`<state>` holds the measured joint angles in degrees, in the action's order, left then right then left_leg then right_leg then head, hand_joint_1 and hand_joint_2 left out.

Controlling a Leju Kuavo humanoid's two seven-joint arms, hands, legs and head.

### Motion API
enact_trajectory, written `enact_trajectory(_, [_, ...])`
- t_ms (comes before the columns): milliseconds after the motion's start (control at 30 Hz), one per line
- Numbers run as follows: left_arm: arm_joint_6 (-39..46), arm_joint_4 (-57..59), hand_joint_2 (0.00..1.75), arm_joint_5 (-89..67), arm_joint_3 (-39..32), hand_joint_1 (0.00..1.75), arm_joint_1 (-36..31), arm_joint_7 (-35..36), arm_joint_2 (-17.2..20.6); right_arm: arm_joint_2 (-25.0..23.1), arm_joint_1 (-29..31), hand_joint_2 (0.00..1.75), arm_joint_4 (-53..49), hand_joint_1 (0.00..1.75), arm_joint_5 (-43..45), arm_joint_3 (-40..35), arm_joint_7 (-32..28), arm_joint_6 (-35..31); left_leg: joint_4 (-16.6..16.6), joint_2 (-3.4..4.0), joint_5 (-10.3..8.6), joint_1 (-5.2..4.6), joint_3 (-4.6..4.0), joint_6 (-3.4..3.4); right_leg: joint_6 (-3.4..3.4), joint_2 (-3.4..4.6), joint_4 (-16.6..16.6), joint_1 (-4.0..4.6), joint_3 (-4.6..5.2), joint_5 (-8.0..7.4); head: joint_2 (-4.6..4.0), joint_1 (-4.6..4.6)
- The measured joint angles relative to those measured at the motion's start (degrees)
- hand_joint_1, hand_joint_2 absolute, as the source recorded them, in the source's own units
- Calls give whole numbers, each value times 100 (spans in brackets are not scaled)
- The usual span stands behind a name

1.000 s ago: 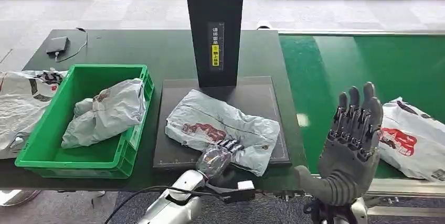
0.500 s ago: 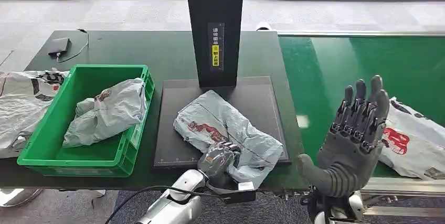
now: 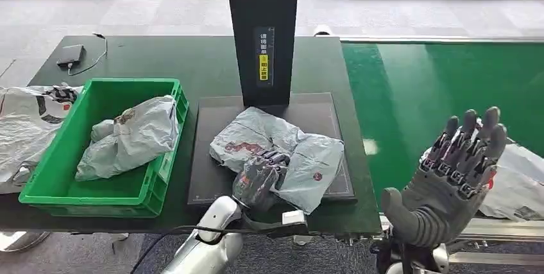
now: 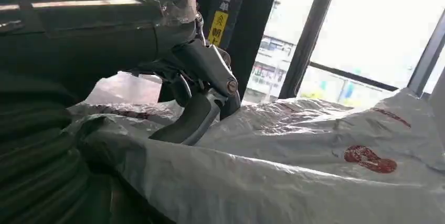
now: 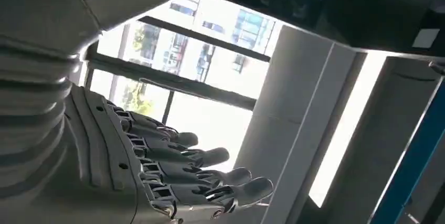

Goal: Moved the parcel from conveyor to table for the left to box.

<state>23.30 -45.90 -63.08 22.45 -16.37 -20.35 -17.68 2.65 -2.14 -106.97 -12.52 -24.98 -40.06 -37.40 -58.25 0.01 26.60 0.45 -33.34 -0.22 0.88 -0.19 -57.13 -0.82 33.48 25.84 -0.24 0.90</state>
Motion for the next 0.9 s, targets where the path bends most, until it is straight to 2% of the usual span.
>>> enact_trajectory(400, [232,-1585,175,295,201,175,541,-218,216,118,-260,175,0,0,-170,-98,-7,-240,0,0,3,0,-3,0,-3,0,0,0,3,4,0,0])
enact_trajectory(900, [140,-2026,175,584,299,175,704,-219,273,120,-552,175,-85,0,-371,-98,-9,-258,0,1,3,0,-2,0,-3,0,1,0,6,4,0,-2])
